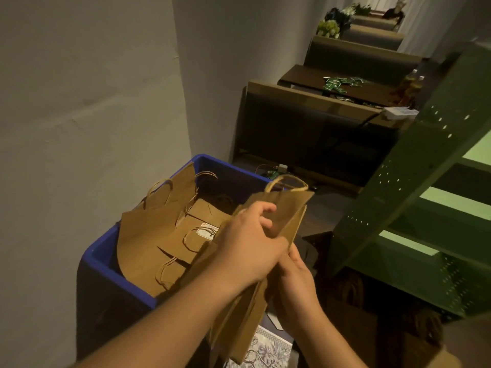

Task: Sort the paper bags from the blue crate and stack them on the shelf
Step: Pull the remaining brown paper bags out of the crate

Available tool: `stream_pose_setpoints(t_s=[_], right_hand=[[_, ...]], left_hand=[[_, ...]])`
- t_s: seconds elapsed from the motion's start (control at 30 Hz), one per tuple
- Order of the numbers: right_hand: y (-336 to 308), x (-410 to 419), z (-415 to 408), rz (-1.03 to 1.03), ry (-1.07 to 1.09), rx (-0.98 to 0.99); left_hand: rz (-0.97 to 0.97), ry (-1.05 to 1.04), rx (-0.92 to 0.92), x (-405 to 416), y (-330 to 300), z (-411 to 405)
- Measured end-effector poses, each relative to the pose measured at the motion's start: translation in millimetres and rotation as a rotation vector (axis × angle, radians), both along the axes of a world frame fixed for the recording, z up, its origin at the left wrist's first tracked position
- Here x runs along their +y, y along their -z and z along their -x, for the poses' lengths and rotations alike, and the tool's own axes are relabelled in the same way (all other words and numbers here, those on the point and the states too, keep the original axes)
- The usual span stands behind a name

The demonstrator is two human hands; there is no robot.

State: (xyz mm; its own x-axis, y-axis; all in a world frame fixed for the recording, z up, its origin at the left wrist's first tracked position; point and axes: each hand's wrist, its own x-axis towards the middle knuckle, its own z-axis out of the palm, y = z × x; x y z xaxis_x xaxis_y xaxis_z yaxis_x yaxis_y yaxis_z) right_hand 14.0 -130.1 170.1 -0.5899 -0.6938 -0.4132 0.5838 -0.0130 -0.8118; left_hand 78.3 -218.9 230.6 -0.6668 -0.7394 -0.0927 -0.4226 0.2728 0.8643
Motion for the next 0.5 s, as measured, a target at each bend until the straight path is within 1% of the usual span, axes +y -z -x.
stream_pose_setpoints(t_s=[0.1, 0.2, 0.27, 0.4, 0.5], right_hand=[[6.2, 6.0, 5.5, -0.050, -0.016, -0.067], [13.8, 13.7, 11.4, -0.023, -0.021, -0.190], [13.6, 16.1, 13.4, -0.022, -0.034, -0.224], [11.1, 16.6, 18.9, -0.120, 0.005, -0.152], [7.2, 16.2, 20.1, -0.193, 0.011, -0.068]], left_hand=[[-0.114, -0.019, 0.026, 9.8, 24.3, 6.1], [-0.133, 0.022, 0.023, 14.4, 41.9, 7.5], [-0.131, 0.075, 0.003, 15.4, 50.6, 6.2], [-0.188, 0.154, 0.038, 16.5, 67.3, 3.5], [-0.259, 0.146, 0.080, 11.9, 76.0, 1.6]])
